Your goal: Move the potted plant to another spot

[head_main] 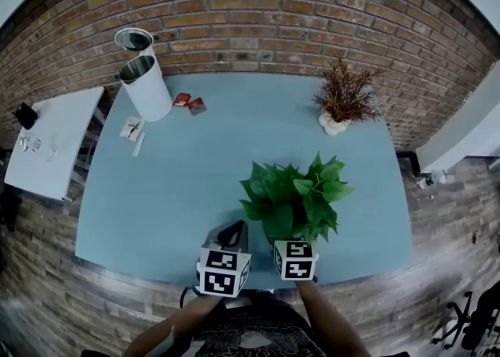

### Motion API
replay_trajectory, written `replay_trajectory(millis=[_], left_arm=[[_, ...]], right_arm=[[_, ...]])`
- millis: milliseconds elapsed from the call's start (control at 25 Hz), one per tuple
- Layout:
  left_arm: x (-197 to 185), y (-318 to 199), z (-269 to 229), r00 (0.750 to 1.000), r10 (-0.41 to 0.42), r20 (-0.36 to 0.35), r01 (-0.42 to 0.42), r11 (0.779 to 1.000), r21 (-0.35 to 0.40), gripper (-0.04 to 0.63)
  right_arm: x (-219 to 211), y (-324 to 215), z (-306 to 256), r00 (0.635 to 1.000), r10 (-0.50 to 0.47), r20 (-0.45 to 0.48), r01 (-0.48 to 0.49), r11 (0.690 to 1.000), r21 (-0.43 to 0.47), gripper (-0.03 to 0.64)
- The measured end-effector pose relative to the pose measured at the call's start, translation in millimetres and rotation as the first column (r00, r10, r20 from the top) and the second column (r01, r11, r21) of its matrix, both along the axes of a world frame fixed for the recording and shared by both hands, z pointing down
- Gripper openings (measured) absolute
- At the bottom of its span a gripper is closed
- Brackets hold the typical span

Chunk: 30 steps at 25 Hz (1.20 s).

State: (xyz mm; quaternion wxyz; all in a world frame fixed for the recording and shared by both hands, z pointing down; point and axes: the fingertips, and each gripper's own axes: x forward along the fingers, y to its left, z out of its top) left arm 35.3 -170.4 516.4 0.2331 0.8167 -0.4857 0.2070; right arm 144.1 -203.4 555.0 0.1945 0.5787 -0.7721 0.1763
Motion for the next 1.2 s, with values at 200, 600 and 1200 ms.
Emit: replay_trajectory(millis=[200,600,1200], left_arm=[[-8,-1,-1,1.000,-0.004,-0.004,0.004,1.000,0.001,-0.002],[-33,-1,2,1.000,-0.026,-0.016,0.026,1.000,0.005,-0.002],[-73,-5,0,0.998,-0.064,-0.028,0.064,0.998,0.010,-0.003]], right_arm=[[-10,2,-1,1.000,0.000,0.001,0.000,1.000,-0.007,0.460],[-33,2,0,1.000,-0.003,-0.008,0.003,1.000,-0.004,0.460],[-73,2,-1,1.000,-0.030,-0.009,0.030,1.000,-0.003,0.460]])
